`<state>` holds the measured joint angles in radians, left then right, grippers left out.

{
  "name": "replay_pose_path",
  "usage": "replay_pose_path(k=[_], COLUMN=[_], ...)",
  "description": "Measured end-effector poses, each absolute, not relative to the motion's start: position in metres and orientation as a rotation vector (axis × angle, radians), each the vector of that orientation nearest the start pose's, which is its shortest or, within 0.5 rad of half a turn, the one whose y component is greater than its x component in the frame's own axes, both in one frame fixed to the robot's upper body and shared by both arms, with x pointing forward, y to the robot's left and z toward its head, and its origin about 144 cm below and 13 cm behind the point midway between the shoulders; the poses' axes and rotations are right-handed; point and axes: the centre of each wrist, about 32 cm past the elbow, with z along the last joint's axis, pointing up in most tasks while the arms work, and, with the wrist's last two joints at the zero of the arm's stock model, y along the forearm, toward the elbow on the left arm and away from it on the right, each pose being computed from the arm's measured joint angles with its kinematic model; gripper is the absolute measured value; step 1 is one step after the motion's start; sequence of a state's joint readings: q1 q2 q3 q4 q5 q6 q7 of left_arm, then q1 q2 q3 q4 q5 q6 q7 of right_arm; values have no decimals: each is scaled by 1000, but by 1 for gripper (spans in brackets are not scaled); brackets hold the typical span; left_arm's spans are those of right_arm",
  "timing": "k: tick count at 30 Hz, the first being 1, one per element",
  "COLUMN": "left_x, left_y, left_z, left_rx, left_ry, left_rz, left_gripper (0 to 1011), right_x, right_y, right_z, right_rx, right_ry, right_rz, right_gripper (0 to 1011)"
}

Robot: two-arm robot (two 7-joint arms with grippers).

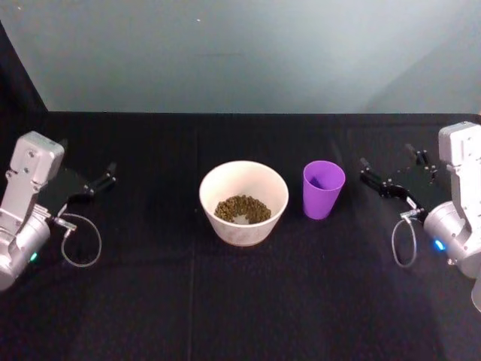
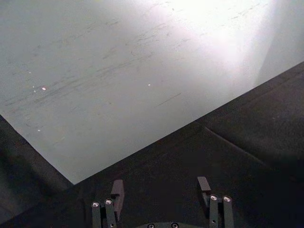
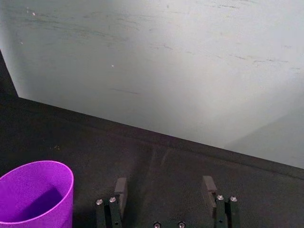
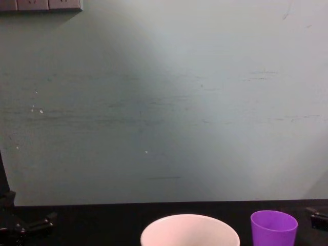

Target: Pick up the cup and pour the mung beans from the cup into the bowl.

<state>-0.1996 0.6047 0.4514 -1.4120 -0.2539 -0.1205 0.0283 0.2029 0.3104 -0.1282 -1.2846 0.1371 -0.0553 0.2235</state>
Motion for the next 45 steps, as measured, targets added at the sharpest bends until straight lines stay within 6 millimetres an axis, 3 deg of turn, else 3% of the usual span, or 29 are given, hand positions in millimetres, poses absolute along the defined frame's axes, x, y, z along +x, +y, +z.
replay_pose_path(k=[45], left_x=[489], left_y=[310], left_z=[1140], left_rx=[304], left_ry=[-285], left_rz=[1248], left_gripper=[1000], right_x=[512], right_y=[-308], right_z=[1129], right_rx=[-190], right_ry=[-82], right_rz=[-1293], right_gripper=[1003])
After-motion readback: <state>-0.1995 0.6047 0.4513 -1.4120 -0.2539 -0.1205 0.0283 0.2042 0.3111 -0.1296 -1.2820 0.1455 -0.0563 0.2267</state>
